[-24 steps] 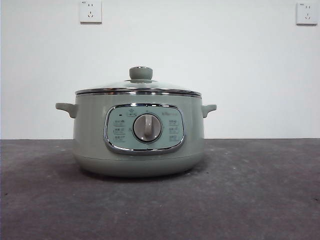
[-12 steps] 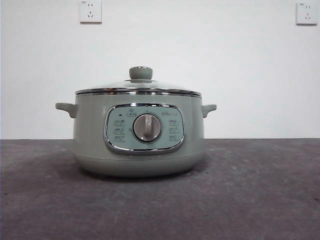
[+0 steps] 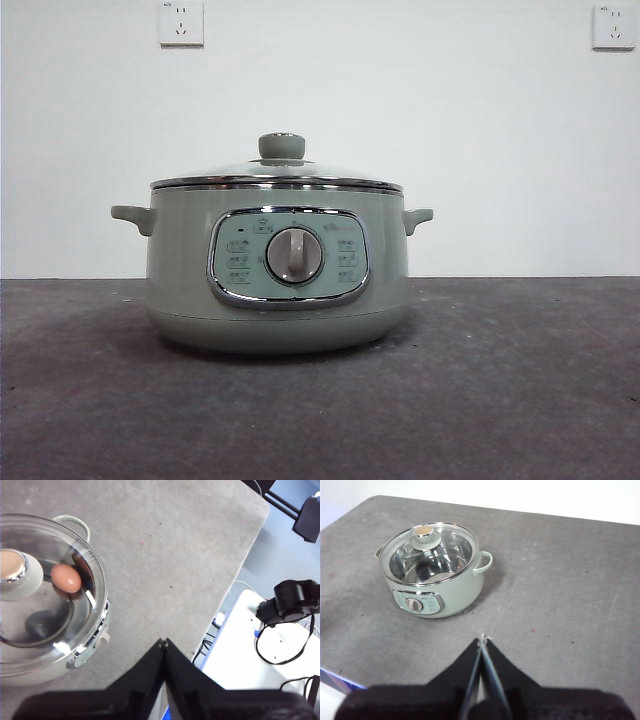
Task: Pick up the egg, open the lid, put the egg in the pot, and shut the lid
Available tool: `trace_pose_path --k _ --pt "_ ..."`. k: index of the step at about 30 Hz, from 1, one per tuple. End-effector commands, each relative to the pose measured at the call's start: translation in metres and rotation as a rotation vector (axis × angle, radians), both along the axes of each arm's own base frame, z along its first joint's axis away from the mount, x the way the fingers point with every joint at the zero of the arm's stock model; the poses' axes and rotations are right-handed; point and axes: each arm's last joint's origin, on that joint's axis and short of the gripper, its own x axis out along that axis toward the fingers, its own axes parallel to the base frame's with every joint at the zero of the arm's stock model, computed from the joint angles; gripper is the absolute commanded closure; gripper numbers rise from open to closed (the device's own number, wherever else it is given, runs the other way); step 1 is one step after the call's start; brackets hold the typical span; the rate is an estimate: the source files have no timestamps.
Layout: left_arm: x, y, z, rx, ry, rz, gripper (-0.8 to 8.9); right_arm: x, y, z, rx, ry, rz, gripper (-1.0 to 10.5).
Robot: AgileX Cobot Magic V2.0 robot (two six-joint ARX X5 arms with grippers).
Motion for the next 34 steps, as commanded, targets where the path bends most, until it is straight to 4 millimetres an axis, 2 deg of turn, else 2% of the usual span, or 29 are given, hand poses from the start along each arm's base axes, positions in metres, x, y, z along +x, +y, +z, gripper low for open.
trace_pose_path --k 1,4,7,9,12,14,16,18,21,25,29,34 --pt "0.001 0.001 0.000 0.003 -0.028 -0.013 8.17 -0.001 -0.001 -0.004 -0.005 0.025 -0.009 9.5" --pt "0.002 0.001 0.001 0.005 -0.046 -0.019 8.17 -0.001 -0.001 -0.004 -0.006 0.025 -0.009 9.5" --pt "0.007 0.005 0.011 -0.022 -0.234 -0.064 8.17 -0.001 -0.001 -0.004 -0.006 0.025 -0.009 9.5" --pt "0.010 0.014 0.023 -0.066 -0.407 -0.068 8.17 -0.001 -0.001 -0.004 -0.006 0.025 -0.009 9.5" --pt "0.004 0.032 0.038 -0.136 -0.595 -0.042 8.17 -0.001 -0.001 -0.004 -0.006 0.025 -0.009 9.5" --pt "-0.002 0.046 0.040 -0.187 -0.677 -0.027 8.17 -0.001 -0.001 -0.004 -0.006 0.025 -0.009 9.5" --pt "-0.008 0.062 0.034 -0.209 -0.719 0.013 8.17 0.000 0.000 -0.004 -0.007 0.027 -0.009 9.5" --pt "-0.014 0.079 0.020 -0.202 -0.733 0.098 8.17 0.000 0.000 -0.004 -0.008 0.029 -0.009 9.5" --pt "-0.028 0.102 -0.012 -0.161 -0.749 0.234 8.17 0.001 0.000 -0.004 -0.009 0.030 -0.009 9.5" --pt "-0.051 0.125 -0.070 -0.083 -0.765 0.407 8.17 0.001 0.000 -0.003 -0.009 0.030 -0.009 9.5" --pt "-0.068 0.136 -0.127 0.003 -0.790 0.577 8.17 0.002 0.001 -0.003 -0.011 0.034 -0.009 9.5" --pt "-0.082 0.140 -0.194 -0.025 -0.796 0.729 8.17 0.002 0.001 -0.003 -0.011 0.035 -0.009 9.5"
